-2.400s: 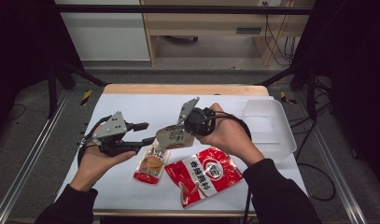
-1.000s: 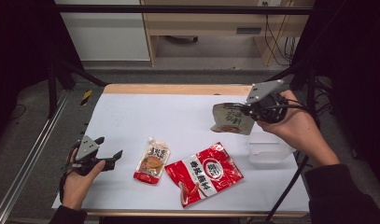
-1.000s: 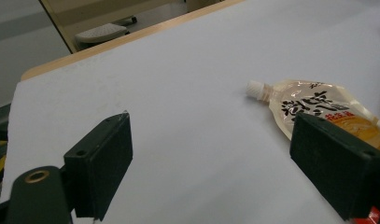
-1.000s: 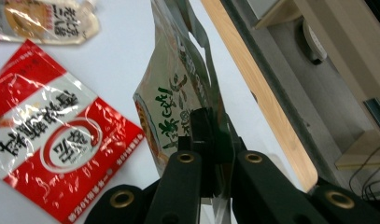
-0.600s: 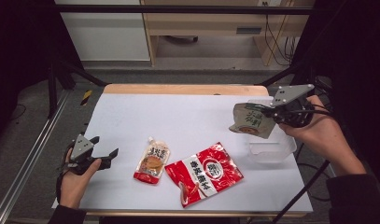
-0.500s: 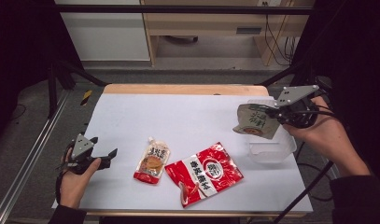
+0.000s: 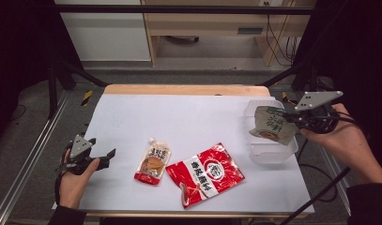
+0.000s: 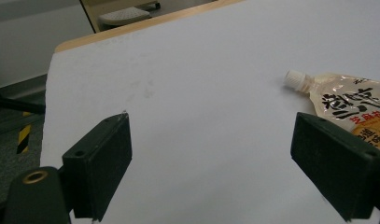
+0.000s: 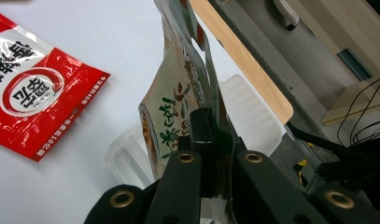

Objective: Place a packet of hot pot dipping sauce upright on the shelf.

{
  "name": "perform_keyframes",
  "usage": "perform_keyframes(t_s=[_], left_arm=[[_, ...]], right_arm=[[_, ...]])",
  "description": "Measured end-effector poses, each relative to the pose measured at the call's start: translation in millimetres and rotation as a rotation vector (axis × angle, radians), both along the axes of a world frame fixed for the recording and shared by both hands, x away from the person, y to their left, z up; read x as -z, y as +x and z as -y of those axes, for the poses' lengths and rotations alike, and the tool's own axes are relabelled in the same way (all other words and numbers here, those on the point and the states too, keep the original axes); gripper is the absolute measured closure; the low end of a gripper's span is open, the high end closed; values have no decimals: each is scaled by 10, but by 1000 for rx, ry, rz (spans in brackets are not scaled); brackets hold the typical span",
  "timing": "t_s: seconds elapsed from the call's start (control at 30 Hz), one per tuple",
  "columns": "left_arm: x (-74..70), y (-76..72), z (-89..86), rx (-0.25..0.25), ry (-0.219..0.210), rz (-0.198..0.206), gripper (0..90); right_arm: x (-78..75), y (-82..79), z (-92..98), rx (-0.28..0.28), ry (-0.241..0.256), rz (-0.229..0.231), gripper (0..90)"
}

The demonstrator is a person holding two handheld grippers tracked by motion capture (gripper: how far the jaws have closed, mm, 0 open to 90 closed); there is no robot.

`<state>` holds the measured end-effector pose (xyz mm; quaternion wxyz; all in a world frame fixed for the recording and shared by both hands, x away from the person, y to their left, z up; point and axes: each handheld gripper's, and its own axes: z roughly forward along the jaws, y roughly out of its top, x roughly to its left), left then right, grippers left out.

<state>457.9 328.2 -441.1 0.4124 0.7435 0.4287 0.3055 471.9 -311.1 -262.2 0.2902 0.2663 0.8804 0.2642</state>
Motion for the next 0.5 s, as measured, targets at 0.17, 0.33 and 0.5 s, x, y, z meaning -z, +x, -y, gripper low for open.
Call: perform_keyframes(t_s=[0.17, 0.33, 0.5], left_arm=[[1, -2, 5, -1, 3, 0, 124], [3, 0, 0, -1, 1, -2, 124], [5, 3, -6, -3, -1, -2, 124]], right_arm=[[55, -21, 91, -1, 4, -14, 900], [122, -31, 141, -7, -3, -31, 900], [155, -29, 182, -21, 18, -33, 900]])
